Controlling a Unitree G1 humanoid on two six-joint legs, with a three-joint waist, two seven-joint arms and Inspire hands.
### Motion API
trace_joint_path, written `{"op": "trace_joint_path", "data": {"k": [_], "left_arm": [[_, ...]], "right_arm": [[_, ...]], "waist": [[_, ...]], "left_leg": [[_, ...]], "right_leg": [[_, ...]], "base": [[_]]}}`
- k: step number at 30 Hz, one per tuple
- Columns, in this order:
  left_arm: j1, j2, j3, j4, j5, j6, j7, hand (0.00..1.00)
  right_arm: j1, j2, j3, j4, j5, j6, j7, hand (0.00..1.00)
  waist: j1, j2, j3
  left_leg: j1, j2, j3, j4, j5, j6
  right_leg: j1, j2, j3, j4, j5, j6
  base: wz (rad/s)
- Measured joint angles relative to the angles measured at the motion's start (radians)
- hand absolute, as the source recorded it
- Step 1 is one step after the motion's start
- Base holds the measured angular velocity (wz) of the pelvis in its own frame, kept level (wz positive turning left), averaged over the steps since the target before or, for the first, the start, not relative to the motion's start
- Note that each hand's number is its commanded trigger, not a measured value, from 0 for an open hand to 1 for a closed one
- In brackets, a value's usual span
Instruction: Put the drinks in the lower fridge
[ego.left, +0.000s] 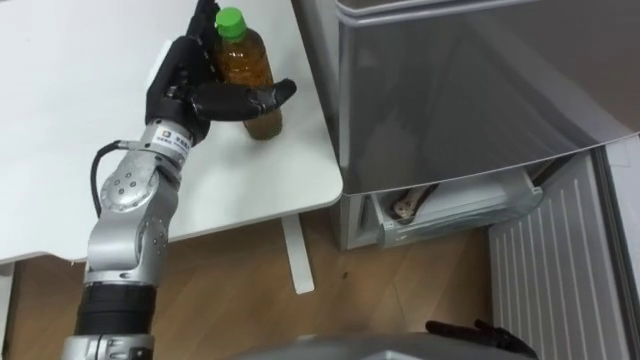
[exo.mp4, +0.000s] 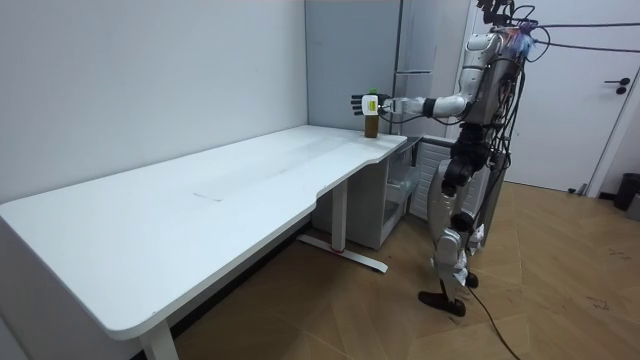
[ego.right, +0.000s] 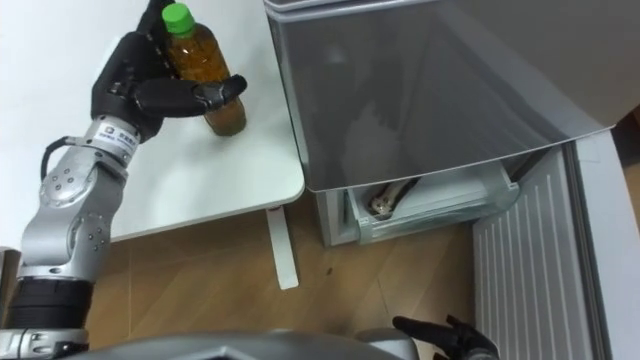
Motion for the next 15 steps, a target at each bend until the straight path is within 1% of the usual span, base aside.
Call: {"op": "trace_joint_path", "data": {"k": [3, 10, 11, 12, 13, 15], "left_arm": [[0.0, 0.002, 0.0, 0.0, -0.005, 0.0, -0.016, 0.0], [0.0, 0.002, 0.0, 0.026, -0.017, 0.0, -0.031, 0.0], [0.0, 0.002, 0.0, 0.037, -0.017, 0.0, -0.032, 0.1], [0.0, 0.002, 0.0, 0.044, -0.017, 0.0, -0.032, 0.62], [0.0, 0.002, 0.0, 0.047, -0.017, 0.0, -0.032, 1.0], [0.0, 0.002, 0.0, 0.049, -0.017, 0.0, -0.032, 1.0]], "right_arm": [[-0.006, 0.0, 0.001, 0.002, -0.002, 0.01, -0.013, 0.0], [-0.013, 0.001, 0.009, 0.005, -0.003, 0.011, -0.023, 0.0], [-0.015, 0.001, 0.008, 0.009, -0.004, 0.012, -0.023, 0.0], [-0.017, 0.001, 0.008, 0.01, -0.003, 0.016, -0.023, 0.0], [-0.018, 0.001, 0.008, 0.01, -0.003, 0.017, -0.023, 0.0], [-0.019, 0.001, 0.008, 0.01, -0.003, 0.018, -0.023, 0.0]], "waist": [[0.0, -0.002, 0.001], [0.0, -0.006, 0.0041], [0.0, -0.006, 0.0045], [0.001, -0.006, 0.0045], [0.001, -0.006, 0.0045], [0.001, -0.006, 0.0045]], "left_leg": [[0.003, 0.0, 0.0, 0.0, 0.0, 0.0], [0.003, 0.0, 0.0, 0.0, 0.0, 0.0], [0.002, 0.0, 0.0, 0.0, 0.0, 0.0], [0.001, 0.0, 0.0, 0.0, 0.0, 0.0], [0.0, 0.0, 0.0, 0.0, 0.0, 0.0], [-0.002, 0.0, 0.0, 0.0, 0.0, 0.0]], "right_leg": [[0.002, 0.0, 0.0, 0.001, 0.0, 0.0], [0.003, 0.0, 0.0, 0.001, 0.0, 0.0], [0.003, 0.0, 0.0, 0.001, 0.0, 0.0], [0.001, 0.0, 0.001, 0.001, 0.0, 0.0], [0.0, 0.0, 0.001, 0.001, 0.0, 0.0], [-0.002, 0.0, 0.001, 0.001, 0.0, 0.0]], "base": [[0.0], [0.0], [0.0], [0.0], [0.0], [0.0]]}}
